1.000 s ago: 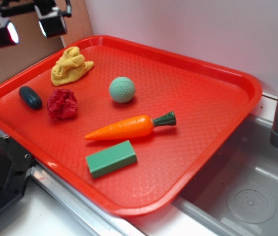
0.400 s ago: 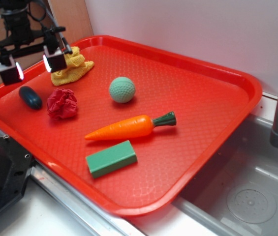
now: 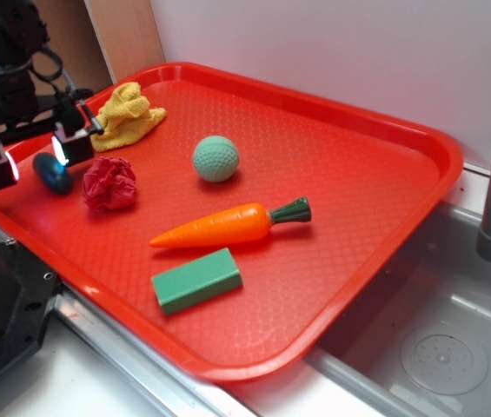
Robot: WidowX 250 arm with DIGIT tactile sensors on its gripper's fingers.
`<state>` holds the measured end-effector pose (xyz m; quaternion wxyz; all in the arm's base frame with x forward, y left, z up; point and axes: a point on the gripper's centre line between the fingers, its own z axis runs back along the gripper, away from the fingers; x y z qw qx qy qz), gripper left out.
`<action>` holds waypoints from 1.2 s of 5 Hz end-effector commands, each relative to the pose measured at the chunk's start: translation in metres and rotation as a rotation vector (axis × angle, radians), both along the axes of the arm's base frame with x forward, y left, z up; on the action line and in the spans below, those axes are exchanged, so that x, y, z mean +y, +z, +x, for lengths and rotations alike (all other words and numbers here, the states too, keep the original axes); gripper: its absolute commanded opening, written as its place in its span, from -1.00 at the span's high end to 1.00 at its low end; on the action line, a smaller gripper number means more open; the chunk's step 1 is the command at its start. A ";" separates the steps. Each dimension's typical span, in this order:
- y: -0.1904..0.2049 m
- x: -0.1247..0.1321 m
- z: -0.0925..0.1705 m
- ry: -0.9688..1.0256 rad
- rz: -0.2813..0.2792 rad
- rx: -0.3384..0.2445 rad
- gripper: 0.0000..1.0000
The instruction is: Grab the plastic pickle.
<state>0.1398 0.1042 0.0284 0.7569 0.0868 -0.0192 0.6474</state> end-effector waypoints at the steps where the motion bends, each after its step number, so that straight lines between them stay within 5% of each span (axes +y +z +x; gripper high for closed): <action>1: -0.011 0.004 0.002 -0.033 0.045 -0.026 0.89; 3: -0.011 -0.001 -0.012 -0.064 0.015 -0.040 1.00; 5: 0.042 -0.016 0.026 -0.559 -0.102 0.075 1.00; 6: 0.074 -0.039 0.047 -0.809 -0.087 0.089 1.00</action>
